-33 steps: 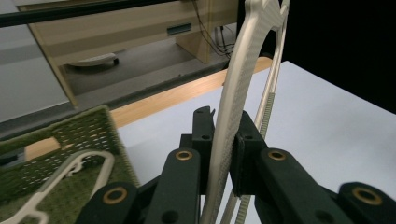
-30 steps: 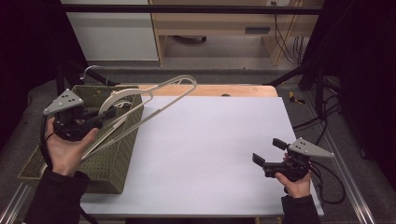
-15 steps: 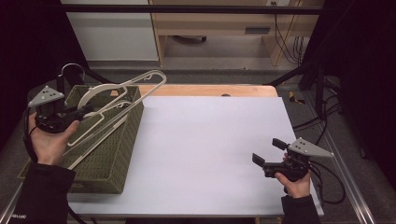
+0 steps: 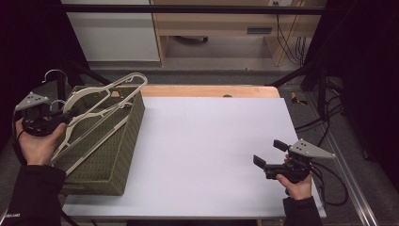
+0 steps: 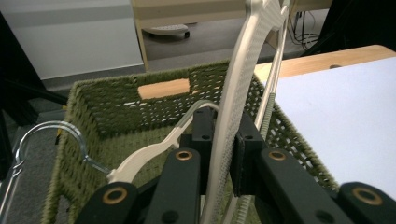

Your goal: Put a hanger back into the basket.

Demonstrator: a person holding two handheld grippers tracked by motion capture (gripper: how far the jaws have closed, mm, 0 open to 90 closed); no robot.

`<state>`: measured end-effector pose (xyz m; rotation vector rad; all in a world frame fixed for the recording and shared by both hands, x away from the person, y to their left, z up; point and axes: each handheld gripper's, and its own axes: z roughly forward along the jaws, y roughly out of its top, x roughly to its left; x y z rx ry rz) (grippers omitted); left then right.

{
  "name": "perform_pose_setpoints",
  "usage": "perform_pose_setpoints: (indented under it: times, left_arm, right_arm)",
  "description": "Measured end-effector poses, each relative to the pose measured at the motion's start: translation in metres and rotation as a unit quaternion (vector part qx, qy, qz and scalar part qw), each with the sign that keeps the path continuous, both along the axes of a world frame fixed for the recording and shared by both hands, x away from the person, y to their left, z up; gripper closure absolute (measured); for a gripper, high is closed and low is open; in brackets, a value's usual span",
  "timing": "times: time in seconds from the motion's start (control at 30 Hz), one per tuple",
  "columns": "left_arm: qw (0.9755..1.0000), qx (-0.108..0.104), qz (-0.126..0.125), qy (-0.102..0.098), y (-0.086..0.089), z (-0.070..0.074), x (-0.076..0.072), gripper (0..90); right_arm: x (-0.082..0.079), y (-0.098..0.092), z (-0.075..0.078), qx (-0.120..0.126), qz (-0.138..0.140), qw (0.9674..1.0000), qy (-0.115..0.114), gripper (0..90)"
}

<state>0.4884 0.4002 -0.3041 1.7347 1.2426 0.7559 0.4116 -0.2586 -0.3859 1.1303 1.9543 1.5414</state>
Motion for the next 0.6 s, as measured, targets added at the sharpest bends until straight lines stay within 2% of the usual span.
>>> perform_pose_setpoints:
  times: [0.13, 0.27, 0.3, 0.5, 0.6]
  left_arm:
    - [0.9999, 0.007, 0.008, 0.005, 0.006, -0.004, 0.001, 81.8]
    - [0.9997, 0.003, 0.021, 0.01, 0.015, -0.009, 0.001, 81.8]
    - [0.9995, 0.008, 0.027, 0.012, 0.018, -0.012, 0.0, 81.8]
    - [0.999, 0.014, 0.037, 0.022, 0.026, -0.019, -0.001, 81.8]
    - [0.9985, 0.018, 0.039, 0.033, 0.027, -0.024, -0.001, 81.8]
  right_arm:
    - [0.0, 0.0, 0.0, 0.002, 0.001, 1.0, 0.001, 0.7]
    - [0.0, 0.0, 0.0, -0.001, 0.003, 1.0, 0.001, 0.7]
    - [0.0, 0.001, 0.0, -0.001, 0.004, 1.0, 0.002, 0.7]
    - [0.0, 0.001, 0.0, -0.001, 0.004, 1.0, 0.002, 0.7]
    - [0.0, 0.001, 0.0, -0.001, 0.004, 1.0, 0.002, 0.8]
